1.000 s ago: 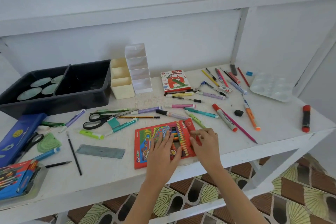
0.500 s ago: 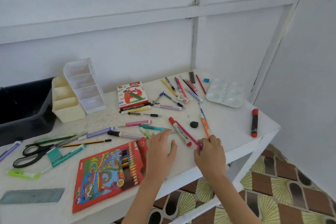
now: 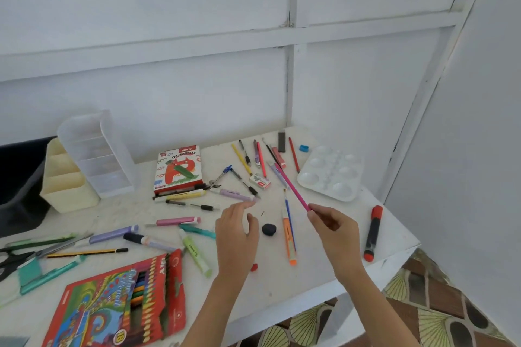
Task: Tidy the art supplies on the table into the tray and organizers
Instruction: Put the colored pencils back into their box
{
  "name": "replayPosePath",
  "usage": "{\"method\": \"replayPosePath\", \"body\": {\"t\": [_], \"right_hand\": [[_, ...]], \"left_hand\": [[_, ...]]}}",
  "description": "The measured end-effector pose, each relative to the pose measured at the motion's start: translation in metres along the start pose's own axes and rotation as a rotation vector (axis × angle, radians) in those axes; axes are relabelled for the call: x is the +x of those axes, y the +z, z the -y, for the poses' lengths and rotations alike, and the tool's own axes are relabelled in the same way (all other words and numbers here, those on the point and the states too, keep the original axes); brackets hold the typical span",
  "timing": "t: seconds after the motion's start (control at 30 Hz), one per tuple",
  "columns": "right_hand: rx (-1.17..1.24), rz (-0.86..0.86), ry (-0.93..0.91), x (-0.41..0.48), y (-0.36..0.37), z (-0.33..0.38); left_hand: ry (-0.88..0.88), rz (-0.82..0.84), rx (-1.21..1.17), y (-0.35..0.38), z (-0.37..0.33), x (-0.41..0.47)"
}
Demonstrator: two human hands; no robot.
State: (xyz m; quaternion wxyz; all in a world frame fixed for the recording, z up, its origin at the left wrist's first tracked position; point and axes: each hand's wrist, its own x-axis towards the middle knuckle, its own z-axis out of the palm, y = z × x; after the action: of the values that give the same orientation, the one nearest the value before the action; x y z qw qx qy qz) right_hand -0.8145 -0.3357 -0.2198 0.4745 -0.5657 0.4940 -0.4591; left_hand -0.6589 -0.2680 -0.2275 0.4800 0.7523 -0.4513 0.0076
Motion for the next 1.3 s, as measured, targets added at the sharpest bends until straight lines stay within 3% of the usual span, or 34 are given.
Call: {"method": "replayPosePath", "body": {"t": [0.17, 0.37, 0.6, 0.73, 0.93, 1.13, 1.3], "right_hand": [[0.247, -0.056, 0.078, 0.033, -0.019, 0.016], [0.355, -0.146, 0.043, 0.074, -0.021, 0.031], [0.320, -0.242, 0.128, 0.110, -0.009, 0.023], [0.296, -0.251, 0.147, 0.121, -0.002, 0.019], [0.286, -0.225, 0.189, 0.125, 0.009, 0.010], [0.327, -0.149, 0.213, 0.111, 0.024, 0.010], [0.432, -0.042, 0.243, 0.083, 0.037, 0.015]], "left_hand": [[-0.099, 0.003, -0.051, 0.019, -0.002, 0.043], [-0.163, 0.105, -0.007, 0.056, 0.006, 0.107], [-0.207, 0.213, 0.535, 0.107, 0.012, 0.139], [-0.227, 0.197, 0.635, 0.116, 0.016, 0.144], [-0.326, -0.004, 0.232, 0.109, 0.025, 0.148], [-0.247, -0.293, -0.190, 0.056, -0.004, 0.146], [-0.096, -0.355, -0.393, -0.001, -0.018, 0.135]]}}
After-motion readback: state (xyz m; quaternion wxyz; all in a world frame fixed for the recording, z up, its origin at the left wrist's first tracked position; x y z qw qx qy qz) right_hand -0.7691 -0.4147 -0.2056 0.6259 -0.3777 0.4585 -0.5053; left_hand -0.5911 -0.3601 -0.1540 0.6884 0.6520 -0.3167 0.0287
